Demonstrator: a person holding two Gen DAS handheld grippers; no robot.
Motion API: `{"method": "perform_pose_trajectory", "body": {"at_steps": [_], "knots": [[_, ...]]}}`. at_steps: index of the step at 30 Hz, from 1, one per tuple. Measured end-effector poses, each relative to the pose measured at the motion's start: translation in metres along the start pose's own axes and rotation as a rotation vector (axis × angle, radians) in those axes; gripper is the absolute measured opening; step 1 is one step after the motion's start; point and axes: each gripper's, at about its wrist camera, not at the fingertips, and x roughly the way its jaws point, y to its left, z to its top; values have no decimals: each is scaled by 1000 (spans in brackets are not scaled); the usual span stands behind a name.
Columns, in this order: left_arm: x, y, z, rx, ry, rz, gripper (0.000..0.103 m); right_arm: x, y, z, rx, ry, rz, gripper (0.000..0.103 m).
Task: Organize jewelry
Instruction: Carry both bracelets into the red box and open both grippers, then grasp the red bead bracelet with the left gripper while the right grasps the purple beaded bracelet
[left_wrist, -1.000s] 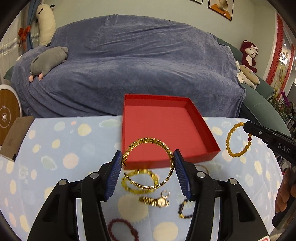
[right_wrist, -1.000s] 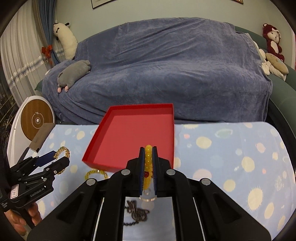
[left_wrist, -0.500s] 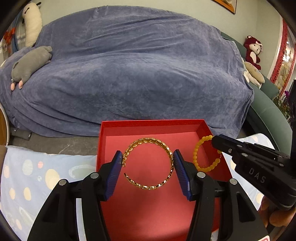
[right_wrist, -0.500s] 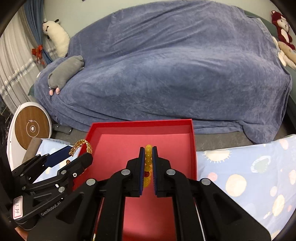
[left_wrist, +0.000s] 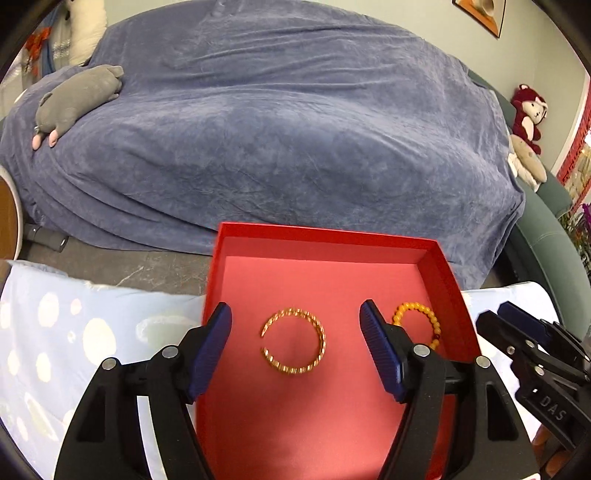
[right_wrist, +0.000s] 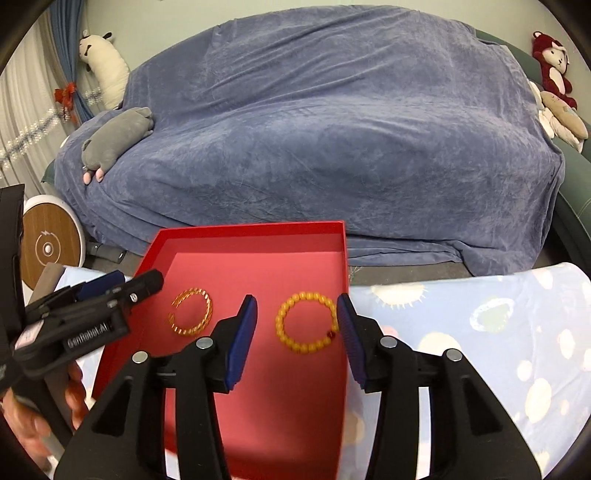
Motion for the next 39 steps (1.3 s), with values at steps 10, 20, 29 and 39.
{"method": "perform_pose_trajectory", "body": {"at_steps": [10, 20, 29, 39], "knots": [[-87, 32, -73, 23, -24, 91, 74, -92, -8, -72, 1, 8, 12, 54], [-133, 59, -158, -17, 43, 99, 74, -120, 4, -143, 95, 66, 38, 54], [-119, 54, -198, 38, 103, 124, 74, -103, 25, -172, 8, 96, 20, 54], [-123, 62, -220, 89, 124, 122, 74, -89, 40, -189, -49, 145, 26, 52]]}}
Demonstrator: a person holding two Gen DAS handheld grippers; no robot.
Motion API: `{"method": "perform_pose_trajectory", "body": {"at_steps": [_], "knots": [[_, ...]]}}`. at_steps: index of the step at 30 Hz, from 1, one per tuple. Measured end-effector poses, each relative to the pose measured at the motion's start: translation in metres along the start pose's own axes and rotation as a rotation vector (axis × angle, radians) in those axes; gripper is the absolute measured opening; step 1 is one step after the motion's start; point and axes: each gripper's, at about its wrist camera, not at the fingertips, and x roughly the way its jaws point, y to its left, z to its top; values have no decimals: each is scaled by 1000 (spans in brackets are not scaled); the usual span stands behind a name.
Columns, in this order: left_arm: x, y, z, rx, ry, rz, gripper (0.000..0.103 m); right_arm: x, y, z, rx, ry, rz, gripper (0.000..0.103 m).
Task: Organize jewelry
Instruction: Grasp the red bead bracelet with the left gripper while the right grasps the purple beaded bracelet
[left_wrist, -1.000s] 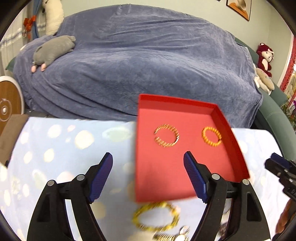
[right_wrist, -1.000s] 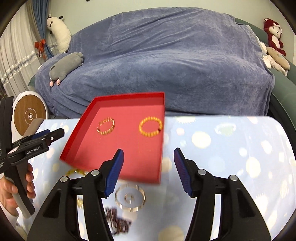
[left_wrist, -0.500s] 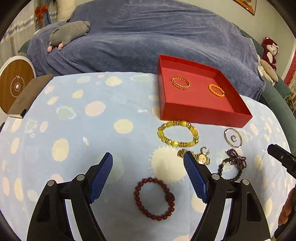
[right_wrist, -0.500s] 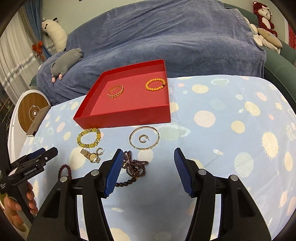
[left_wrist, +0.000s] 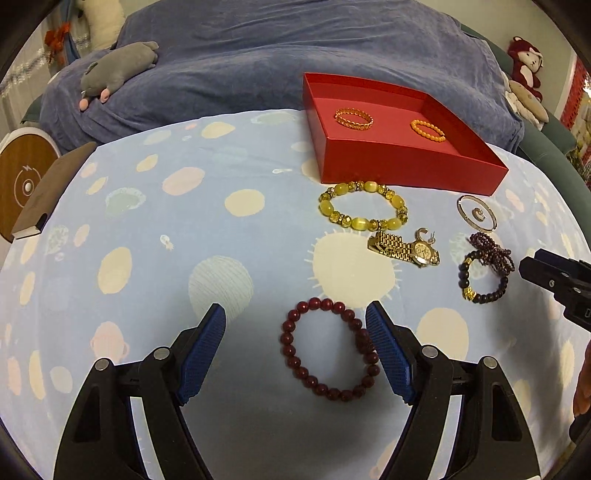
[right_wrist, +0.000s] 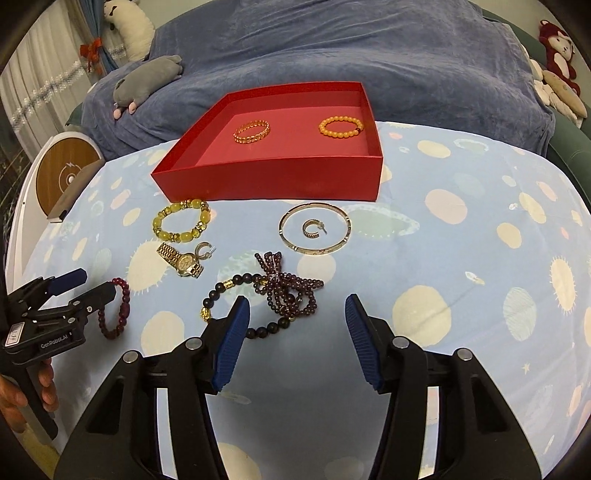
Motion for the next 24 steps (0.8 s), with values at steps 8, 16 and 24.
{"method": "perform_pose_trajectory", "body": {"at_steps": [8, 16, 24], "knots": [[7, 15, -13, -2, 25, -5, 64, 16, 5, 8, -1, 12, 3, 51], [8, 11, -14, 10, 12, -19, 51, 27, 5, 12, -12, 19, -5, 41], [8, 3, -10, 30, 3, -51, 20, 32, 6, 10, -28, 31, -4, 30]]}}
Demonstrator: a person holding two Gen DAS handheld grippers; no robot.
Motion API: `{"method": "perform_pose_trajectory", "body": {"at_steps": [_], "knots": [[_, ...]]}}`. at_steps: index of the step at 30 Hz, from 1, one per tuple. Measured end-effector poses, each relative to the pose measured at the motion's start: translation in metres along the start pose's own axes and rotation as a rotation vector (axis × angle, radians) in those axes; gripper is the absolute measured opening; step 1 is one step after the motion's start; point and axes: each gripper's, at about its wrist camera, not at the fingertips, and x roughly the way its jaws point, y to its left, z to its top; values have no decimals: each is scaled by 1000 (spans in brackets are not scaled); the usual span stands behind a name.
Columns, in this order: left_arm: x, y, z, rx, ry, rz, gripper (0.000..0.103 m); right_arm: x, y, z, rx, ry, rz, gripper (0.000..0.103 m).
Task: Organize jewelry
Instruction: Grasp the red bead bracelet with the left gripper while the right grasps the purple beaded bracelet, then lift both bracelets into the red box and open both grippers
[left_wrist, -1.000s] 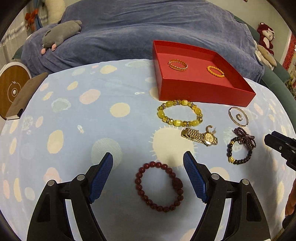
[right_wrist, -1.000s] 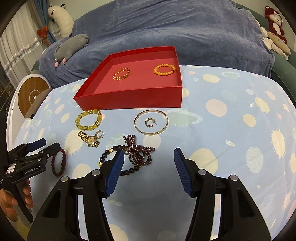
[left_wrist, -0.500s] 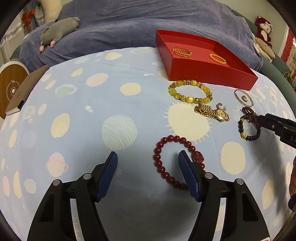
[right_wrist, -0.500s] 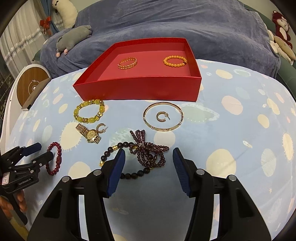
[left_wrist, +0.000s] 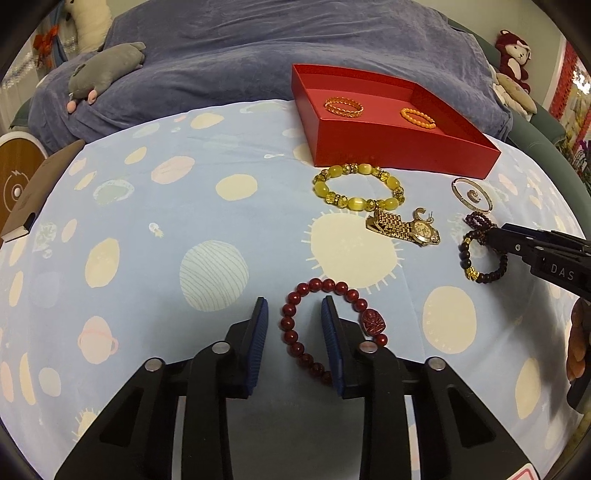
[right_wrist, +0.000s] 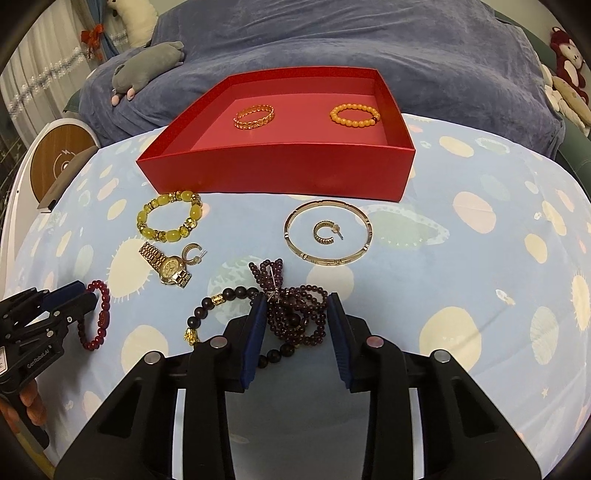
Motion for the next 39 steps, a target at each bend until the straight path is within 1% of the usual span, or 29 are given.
{"method": "perform_pose_trajectory", "body": {"at_steps": [1, 2, 4, 7, 10, 14, 15, 16, 21, 28, 39], "knots": [[0, 0, 1, 0, 3, -8, 12, 0, 0, 0, 0, 1, 4, 27], [0, -1, 1, -3, 5, -16, 7, -1, 0, 0, -2, 0, 3, 26], [0, 0, 2, -12, 11, -34, 6, -3, 1, 1, -9, -7, 3, 18], [1, -1, 4, -24, 18, -53, 6, -8, 2, 2, -8, -23, 8, 12], [0, -4, 7, -30, 18, -66, 6, -13, 0, 4, -1, -34, 18, 11], [-7, -8, 13, -30, -2, -77, 6, -20, -2, 7, 10, -52, 30, 9], [-8, -9, 15, -35, -6, -84, 6, -23, -2, 8, 12, -57, 33, 8], [-10, -9, 17, -38, -10, -89, 6, -25, -2, 9, 14, -65, 35, 5], [-18, -13, 28, -53, -37, -105, 6, -37, -5, 13, 22, -96, 44, 4], [-21, -22, 39, -58, -55, -119, 6, -46, -13, 18, 46, -121, 51, 4], [-33, -35, 57, -52, -104, -138, 6, -73, -38, 37, 129, -180, 92, 4]]}}
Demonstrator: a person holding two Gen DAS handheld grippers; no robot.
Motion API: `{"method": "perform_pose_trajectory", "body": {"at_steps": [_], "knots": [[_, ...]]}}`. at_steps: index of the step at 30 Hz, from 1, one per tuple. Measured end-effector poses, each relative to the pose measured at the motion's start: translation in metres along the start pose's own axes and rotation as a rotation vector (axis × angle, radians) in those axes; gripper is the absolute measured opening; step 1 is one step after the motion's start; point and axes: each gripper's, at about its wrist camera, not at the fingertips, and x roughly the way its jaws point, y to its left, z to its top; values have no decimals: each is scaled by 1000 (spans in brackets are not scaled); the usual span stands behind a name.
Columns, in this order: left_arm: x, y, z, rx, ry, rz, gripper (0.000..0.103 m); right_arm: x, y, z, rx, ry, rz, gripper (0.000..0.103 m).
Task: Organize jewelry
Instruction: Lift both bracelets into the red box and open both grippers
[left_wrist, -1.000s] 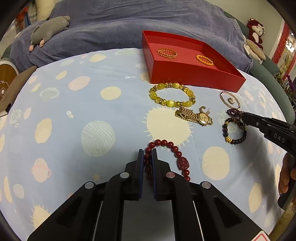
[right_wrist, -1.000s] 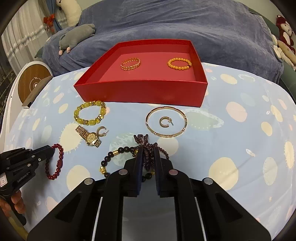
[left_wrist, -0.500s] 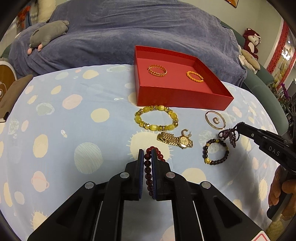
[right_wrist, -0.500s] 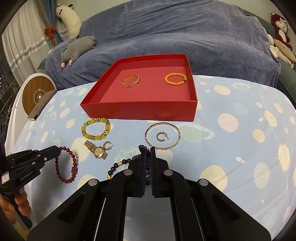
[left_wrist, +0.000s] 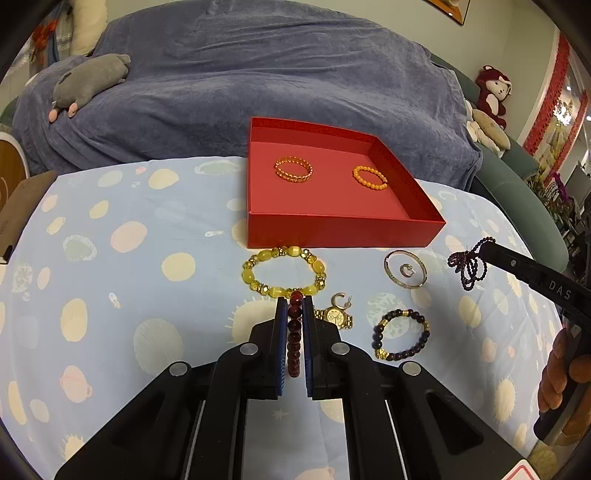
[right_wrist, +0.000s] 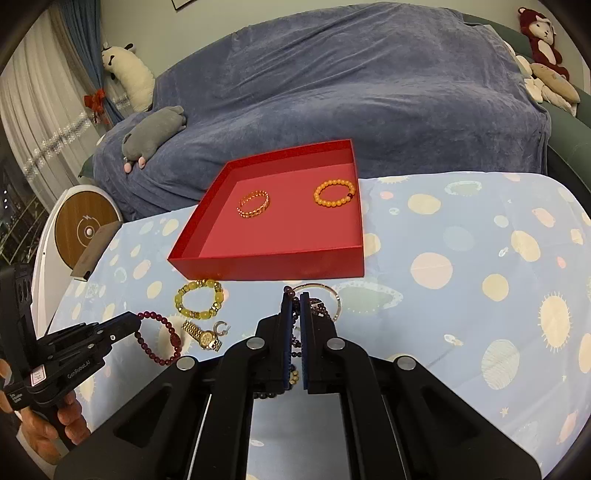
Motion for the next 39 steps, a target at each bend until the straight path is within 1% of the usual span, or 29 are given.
{"method": "perform_pose_trajectory", "body": {"at_steps": [5, 10, 15, 19, 23, 25, 26, 28, 30, 31, 32, 33, 36, 39], "knots": [[-7, -2, 23, -3, -35, -10, 6, -7, 1, 23, -1, -33, 2, 4], [-8, -2, 60, 0, -77, -5, 6, 2, 1, 55, -4, -44, 5, 4], [14, -7, 93, 5, -90, 5, 6, 28, 0, 82, 16, -39, 2, 4], [44, -11, 109, -5, -70, -9, 6, 58, -3, 89, 18, -2, -18, 4], [73, -11, 113, -14, -34, 0, 6, 85, -9, 88, 22, 38, -41, 4], [83, -10, 115, -20, -22, 0, 6, 91, -10, 88, 17, 39, -50, 6], [86, -10, 115, -27, -22, 12, 6, 92, -10, 88, 17, 33, -59, 6], [89, -8, 116, -39, -28, 10, 10, 92, -11, 89, 24, 29, -57, 9], [89, -5, 117, -54, -27, 25, 19, 87, -12, 88, 23, 21, -56, 12], [88, -4, 117, -62, -29, 32, 29, 83, -11, 88, 14, 11, -61, 17], [84, -2, 116, -71, -38, 36, 32, 78, -9, 87, 1, 2, -68, 21], [81, 0, 115, -73, -45, 33, 32, 73, -7, 85, -12, -6, -71, 26], [69, 4, 111, -69, -56, 43, 32, 56, -3, 76, -42, -20, -73, 28], [53, 8, 99, -66, -56, 46, 32, 38, -2, 62, -46, -11, -62, 28]]}}
